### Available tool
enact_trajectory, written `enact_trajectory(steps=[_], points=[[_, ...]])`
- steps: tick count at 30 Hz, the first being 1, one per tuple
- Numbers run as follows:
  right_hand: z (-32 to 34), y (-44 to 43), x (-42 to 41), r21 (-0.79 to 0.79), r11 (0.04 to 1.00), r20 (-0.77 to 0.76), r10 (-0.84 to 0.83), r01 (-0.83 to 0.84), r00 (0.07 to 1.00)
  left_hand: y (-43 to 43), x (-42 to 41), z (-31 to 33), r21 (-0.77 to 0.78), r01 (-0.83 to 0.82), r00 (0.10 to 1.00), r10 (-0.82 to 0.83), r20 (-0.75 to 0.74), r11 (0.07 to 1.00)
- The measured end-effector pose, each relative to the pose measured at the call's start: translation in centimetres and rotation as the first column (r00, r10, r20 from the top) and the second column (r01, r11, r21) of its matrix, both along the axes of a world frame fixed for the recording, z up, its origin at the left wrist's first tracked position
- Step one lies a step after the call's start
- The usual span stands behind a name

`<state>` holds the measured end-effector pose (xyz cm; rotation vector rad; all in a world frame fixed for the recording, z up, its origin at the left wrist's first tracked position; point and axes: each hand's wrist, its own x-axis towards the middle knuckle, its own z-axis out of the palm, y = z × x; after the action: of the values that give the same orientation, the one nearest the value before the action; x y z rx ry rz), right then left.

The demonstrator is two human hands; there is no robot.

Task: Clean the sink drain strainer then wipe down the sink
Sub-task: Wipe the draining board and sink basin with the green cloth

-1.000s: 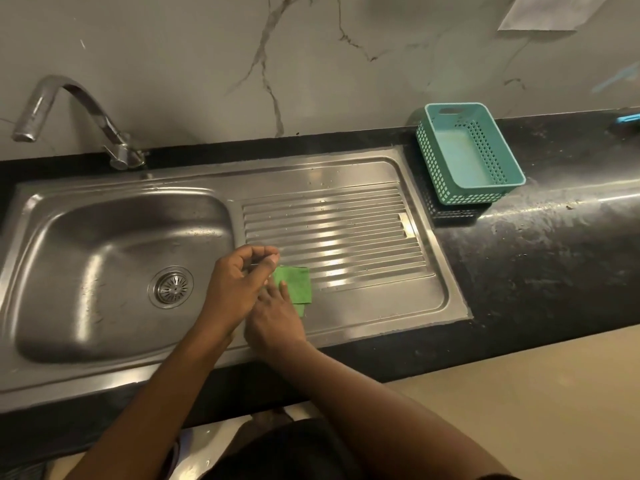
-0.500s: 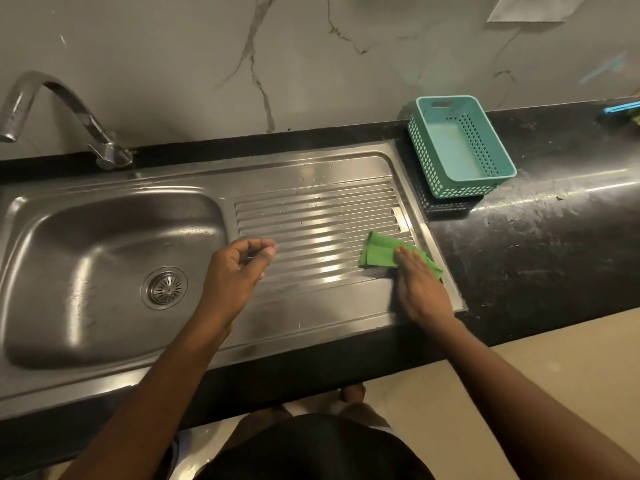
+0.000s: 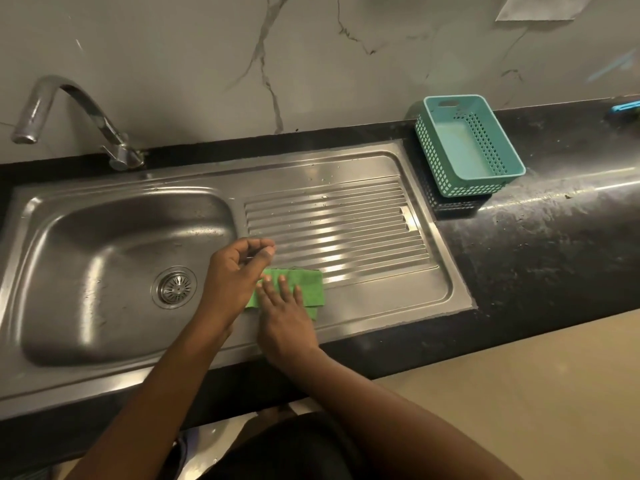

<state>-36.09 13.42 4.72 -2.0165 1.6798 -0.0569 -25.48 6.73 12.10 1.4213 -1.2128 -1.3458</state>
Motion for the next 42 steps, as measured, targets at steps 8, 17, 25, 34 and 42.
enact_trajectory(steps=[8,17,25,34,42], points=[[1.5,1.2,-15.3,-0.149,0.989,-0.029,0.006,-0.01,1.0,-0.2,-1.0,0.1,-0.01,0.03,1.0,-0.03,-0.009,0.999],[1.6,1.7,-21.1,-0.091,0.842,-0.197,-0.538,0.532,0.819,0.6,-1.0,0.0,0.01,0.046,0.999,-0.046,0.007,0.999],[1.1,2.4,-7.7,-0.017,0.936,-0.095,-0.353,0.352,0.931,0.6,-1.1,0.0,0.022,0.055,0.998,-0.055,-0.009,0.998],[1.6,4.3,1.0,0.005,0.993,0.039,0.115,-0.115,0.993,0.8,-1.3,0.8,-0.001,0.081,0.997,-0.081,0.01,0.997],[2.7,6.3,-12.9,-0.086,0.995,-0.086,0.034,-0.042,0.996,-0.1,-1.5,1.1,-0.009,0.083,0.996,-0.083,-0.013,0.997]])
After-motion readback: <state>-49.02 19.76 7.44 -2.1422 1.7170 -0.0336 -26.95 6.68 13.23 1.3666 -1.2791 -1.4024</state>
